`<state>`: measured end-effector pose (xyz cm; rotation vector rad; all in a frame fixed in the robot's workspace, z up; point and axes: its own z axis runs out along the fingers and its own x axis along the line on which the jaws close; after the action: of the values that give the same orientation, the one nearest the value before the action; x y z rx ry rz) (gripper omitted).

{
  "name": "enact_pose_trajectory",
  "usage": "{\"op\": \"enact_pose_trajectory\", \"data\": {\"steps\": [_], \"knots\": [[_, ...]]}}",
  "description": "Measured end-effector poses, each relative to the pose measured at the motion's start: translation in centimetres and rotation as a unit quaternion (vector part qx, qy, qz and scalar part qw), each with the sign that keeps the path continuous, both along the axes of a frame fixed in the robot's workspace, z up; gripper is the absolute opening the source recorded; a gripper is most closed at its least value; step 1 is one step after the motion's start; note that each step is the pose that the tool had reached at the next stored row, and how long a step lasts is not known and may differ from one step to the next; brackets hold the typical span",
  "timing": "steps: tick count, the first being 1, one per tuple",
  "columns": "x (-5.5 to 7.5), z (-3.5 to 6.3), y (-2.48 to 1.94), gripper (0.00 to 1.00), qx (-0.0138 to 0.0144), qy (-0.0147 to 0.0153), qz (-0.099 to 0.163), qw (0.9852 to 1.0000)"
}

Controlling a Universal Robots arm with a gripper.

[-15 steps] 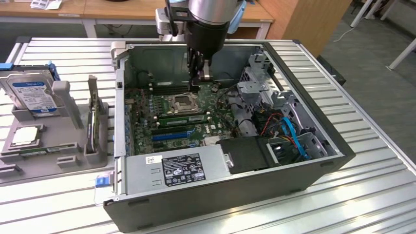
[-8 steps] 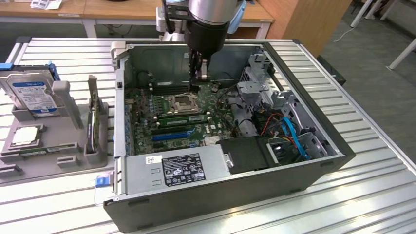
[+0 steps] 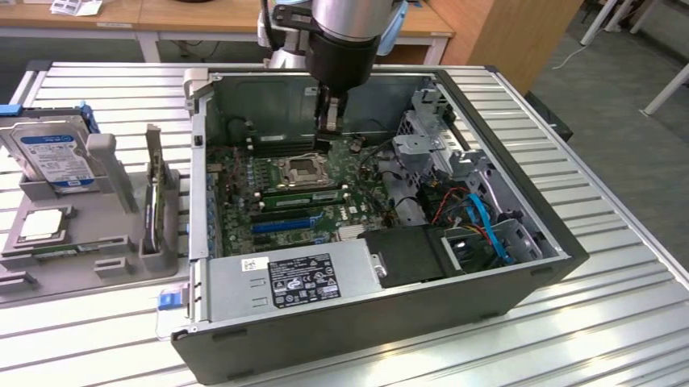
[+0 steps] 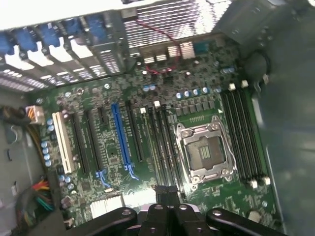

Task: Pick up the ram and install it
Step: 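Press down the ram until it locks into place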

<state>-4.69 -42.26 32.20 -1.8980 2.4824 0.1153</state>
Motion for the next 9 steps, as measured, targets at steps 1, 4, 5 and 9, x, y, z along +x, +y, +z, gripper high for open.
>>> {"op": "enact_pose_trajectory", "data": {"steps": [1, 4, 5, 9], "knots": [[0.0, 0.0, 0.0, 0.1, 0.0, 0.0, -0.009, 1.0], [0.0, 0.0, 0.0, 0.1, 0.0, 0.0, -0.036, 0.9994], [0.0, 0.0, 0.0, 0.1, 0.0, 0.0, -0.045, 0.999], [0.0, 0.0, 0.0, 0.1, 0.0, 0.0, -0.081, 0.9967]]}}
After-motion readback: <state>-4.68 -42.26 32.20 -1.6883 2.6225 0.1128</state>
